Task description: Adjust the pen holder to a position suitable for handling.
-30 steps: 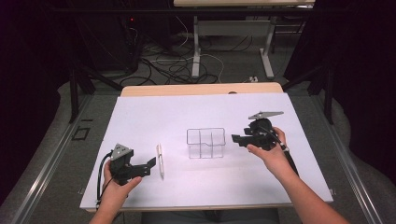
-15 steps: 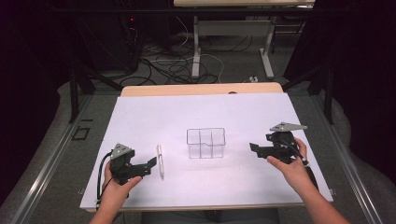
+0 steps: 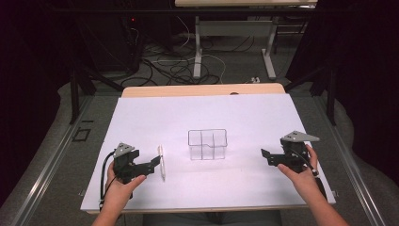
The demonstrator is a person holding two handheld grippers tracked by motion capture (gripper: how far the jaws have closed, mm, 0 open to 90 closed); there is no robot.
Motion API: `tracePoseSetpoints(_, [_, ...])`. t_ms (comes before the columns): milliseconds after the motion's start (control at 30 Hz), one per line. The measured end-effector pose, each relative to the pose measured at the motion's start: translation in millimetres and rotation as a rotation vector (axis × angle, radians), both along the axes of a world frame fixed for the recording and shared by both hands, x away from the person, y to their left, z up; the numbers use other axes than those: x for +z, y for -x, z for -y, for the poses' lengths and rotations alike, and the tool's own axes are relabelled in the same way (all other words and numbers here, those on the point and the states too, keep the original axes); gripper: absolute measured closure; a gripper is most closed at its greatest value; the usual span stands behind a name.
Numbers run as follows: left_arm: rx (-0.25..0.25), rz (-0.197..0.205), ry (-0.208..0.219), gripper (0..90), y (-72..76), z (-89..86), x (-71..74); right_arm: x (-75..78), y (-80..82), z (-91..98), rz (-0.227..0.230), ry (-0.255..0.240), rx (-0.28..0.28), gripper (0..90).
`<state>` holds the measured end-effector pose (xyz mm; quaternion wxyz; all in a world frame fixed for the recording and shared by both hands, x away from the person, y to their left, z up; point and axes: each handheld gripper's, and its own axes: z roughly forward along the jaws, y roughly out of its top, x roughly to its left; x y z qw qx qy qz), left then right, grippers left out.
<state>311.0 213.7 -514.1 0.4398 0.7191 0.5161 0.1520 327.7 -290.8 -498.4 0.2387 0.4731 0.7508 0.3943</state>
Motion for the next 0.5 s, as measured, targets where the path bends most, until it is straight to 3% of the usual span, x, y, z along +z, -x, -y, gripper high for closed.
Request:
tracePoseSetpoints(300, [0.056,-0.066,0.033,18.5,-9.0,8.1,9.5,-4.6,1.3,11.2,0.002,-0.009,-0.054,5.8])
tracePoseSetpoints(433, [0.075,-0.118,0.021,26.1,-14.1,12.3,11.5,-5.5,1.6,11.4,-0.003,-0.012,-0.057,5.8])
tracePoseSetpoints(500, [0.083,-0.136,-0.019,28.0,-16.9,14.2,12.0,-6.2,1.8,11.0,-0.005,-0.009,-0.056,5.9])
